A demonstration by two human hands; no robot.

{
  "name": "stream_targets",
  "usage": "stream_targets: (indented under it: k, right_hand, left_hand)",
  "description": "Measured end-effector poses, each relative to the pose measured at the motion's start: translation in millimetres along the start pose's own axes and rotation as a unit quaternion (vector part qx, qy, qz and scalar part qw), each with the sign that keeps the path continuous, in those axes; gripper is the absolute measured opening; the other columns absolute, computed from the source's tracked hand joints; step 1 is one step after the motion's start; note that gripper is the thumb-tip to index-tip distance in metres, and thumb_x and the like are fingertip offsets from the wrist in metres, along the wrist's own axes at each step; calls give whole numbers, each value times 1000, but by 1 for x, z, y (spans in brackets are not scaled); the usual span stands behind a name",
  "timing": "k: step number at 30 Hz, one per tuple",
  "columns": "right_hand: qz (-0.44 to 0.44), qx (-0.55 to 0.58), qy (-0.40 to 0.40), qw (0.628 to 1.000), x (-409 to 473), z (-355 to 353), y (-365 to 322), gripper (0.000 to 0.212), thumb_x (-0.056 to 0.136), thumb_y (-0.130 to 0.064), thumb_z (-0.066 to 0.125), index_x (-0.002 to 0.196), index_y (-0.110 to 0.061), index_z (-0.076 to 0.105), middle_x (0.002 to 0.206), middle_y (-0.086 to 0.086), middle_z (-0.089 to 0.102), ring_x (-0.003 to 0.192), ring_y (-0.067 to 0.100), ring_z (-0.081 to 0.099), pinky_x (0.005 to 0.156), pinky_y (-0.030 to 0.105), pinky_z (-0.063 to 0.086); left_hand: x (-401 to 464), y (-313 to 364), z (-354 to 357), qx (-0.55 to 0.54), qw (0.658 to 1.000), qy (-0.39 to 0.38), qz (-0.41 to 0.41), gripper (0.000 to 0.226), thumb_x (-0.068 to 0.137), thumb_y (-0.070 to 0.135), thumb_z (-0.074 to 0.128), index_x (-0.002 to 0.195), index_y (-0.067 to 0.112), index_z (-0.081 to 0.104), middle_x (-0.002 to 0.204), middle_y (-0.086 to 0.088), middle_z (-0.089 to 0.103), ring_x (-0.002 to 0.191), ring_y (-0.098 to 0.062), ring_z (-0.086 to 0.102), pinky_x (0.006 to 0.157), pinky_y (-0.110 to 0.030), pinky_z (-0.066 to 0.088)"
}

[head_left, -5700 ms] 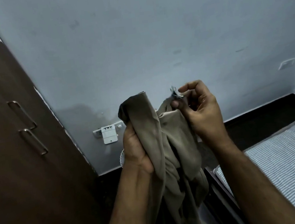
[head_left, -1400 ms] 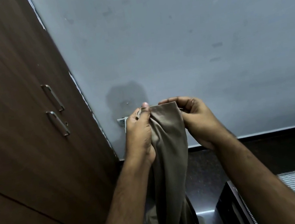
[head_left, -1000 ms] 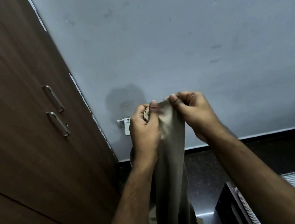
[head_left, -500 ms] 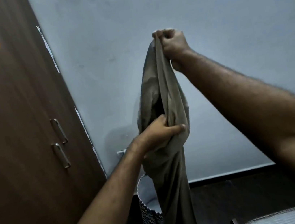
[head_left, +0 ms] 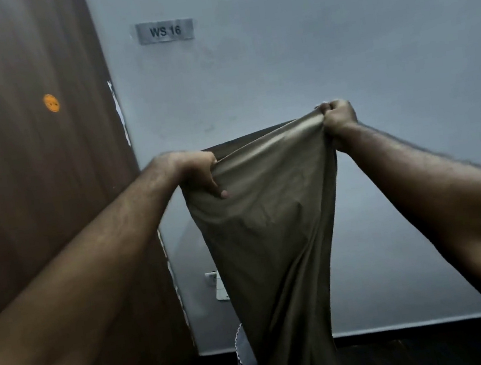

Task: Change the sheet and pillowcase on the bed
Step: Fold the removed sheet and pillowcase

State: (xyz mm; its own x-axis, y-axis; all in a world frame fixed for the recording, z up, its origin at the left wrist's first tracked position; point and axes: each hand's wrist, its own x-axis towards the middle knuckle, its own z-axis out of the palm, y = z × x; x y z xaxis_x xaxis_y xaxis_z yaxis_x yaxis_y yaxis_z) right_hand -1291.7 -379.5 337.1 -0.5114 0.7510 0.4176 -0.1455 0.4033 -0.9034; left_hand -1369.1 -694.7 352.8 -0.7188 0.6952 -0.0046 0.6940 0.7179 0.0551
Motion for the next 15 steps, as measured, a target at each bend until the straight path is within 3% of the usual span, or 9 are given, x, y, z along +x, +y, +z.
stream_targets:
  k: [4, 7, 9, 12, 15]
  right_hand:
    - [-27, -8, 7, 1000, -9, -8, -4, 25, 105, -27, 42, 97, -17, 64, 98, 1, 64, 100, 21, 62, 86, 32, 49]
    - [-111, -33, -12, 993, -12, -12, -12, 28, 105, -26, 40, 81, -22, 53, 83, -5, 56, 81, 13, 52, 75, 29, 42]
    - [-180, -57, -60, 980, -19, -12, -18, 32, 106, -33, 38, 82, -21, 54, 76, -9, 52, 74, 8, 49, 71, 27, 41]
    - [-271, -157, -155, 937, -27, -13, -16, 44, 102, -53, 30, 94, -18, 55, 82, -6, 53, 79, 13, 50, 73, 28, 40]
    - [-267, -297, -276, 874, -30, -19, -5, 43, 89, -54, 49, 108, -15, 48, 92, 2, 52, 83, 21, 46, 63, 30, 36]
  left_hand:
    - [-7, -20, -24, 93, 987, 127, 29, 41, 76, 43, 85, 93, 9, 72, 85, -8, 72, 81, -28, 66, 70, -33, 53]
    - [-8, -45, -31, 89, 972, 207, 61, 34, 90, 42, 73, 91, 8, 70, 71, -8, 64, 77, -32, 63, 70, -40, 55]
    - [-7, -53, -28, 80, 964, 241, 76, 30, 97, 41, 63, 93, 12, 69, 73, -8, 61, 81, -33, 63, 72, -41, 54]
    - [-3, -53, -23, 27, 966, 239, 93, 30, 101, 45, 54, 101, 21, 72, 79, -4, 63, 83, -28, 61, 72, -32, 46]
    - [0, -57, -18, 42, 976, 201, 68, 49, 92, 72, 45, 90, 27, 65, 68, 3, 57, 77, -30, 61, 68, -35, 49]
